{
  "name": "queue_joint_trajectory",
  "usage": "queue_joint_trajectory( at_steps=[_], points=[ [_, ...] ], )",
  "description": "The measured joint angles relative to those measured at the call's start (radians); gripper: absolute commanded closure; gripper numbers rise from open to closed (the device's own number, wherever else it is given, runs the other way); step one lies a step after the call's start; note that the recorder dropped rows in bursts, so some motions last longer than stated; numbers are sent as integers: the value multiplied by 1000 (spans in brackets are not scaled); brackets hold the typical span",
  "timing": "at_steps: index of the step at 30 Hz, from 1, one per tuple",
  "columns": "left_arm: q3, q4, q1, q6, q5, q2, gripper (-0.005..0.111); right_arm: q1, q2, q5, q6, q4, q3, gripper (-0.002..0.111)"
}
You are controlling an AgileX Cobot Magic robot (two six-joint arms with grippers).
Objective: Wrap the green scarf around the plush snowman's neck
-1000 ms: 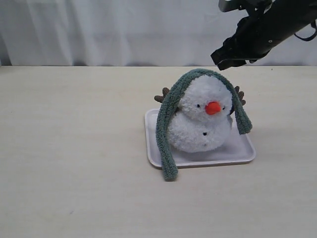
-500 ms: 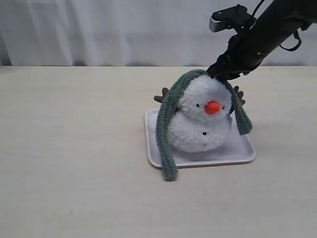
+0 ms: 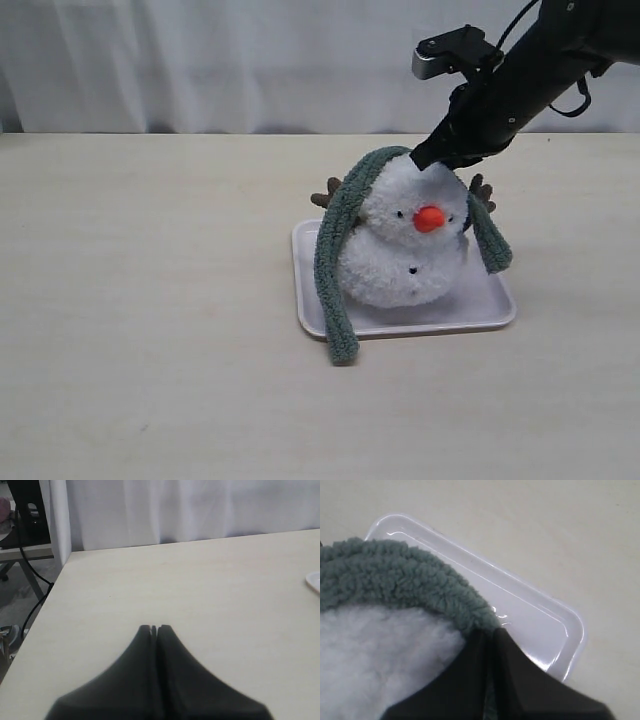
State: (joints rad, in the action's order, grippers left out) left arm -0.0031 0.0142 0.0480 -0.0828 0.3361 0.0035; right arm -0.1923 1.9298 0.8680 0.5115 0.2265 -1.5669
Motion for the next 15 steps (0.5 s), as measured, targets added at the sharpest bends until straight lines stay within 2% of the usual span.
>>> queue_joint_trajectory(
  at_steps=[8,12,15],
  points=[
    [0,0,0,0,0,0,107,0,2,90,8,-13,0,103],
    [0,0,0,0,0,0,107,0,2,123,6,-33,0,90],
    [0,0,0,0,0,0,107,0,2,130,-4,-36,0,75]
  ],
)
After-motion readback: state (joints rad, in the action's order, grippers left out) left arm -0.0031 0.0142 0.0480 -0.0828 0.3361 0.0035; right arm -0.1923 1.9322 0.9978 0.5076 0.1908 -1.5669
